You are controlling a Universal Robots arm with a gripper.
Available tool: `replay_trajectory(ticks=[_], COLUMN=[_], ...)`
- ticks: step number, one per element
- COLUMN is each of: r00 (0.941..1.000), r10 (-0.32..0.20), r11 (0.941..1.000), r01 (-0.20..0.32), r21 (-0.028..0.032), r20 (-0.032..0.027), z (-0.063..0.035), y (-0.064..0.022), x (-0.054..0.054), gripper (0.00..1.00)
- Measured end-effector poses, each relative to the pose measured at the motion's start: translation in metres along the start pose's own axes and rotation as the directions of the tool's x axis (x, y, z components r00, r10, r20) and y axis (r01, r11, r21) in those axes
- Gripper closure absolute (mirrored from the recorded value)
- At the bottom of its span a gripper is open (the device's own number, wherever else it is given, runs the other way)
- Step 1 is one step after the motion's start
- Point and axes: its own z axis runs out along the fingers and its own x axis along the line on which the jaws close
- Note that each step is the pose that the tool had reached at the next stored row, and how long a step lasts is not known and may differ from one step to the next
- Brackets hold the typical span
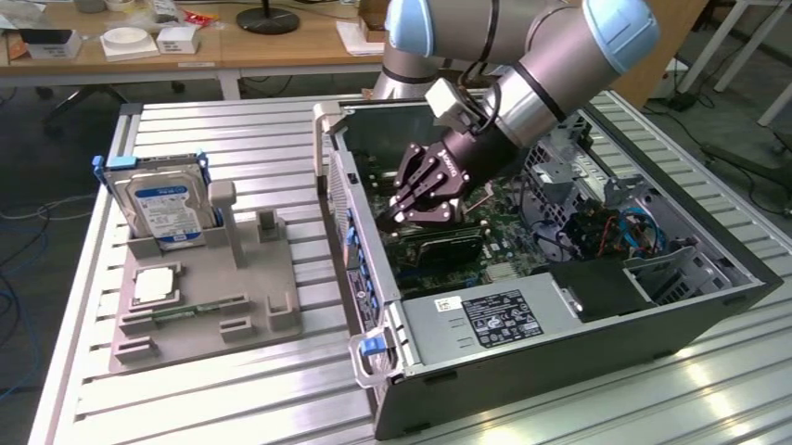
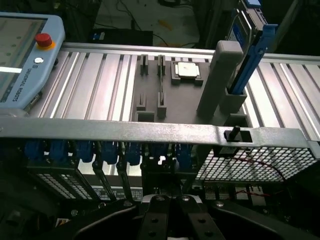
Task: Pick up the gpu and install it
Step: 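Press down on the gpu until it lock into place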
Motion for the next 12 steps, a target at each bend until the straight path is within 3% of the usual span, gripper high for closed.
replay_trajectory(ticks=[2, 4, 6, 8, 12], r00=[1.0000, 1.0000, 1.0000, 1.0000, 1.0000], r10=[0.000, 0.001, 0.001, 0.001, 0.001], r11=[1.0000, 0.9997, 0.9993, 0.9992, 0.9992], r01=[0.000, -0.001, -0.001, -0.001, -0.001], r21=[-0.0090, -0.0259, -0.0362, -0.0401, -0.0411], r20=[0.0002, 0.0006, 0.0008, 0.0009, 0.0007], z=[0.0020, 0.0025, 0.0033, 0.0045, 0.0064], y=[-0.0017, -0.0022, -0.0028, -0.0036, -0.0053], x=[0.0002, 0.0002, 0.0004, 0.0007, 0.0008], gripper=[0.90, 0.90, 0.90, 0.90, 0.90])
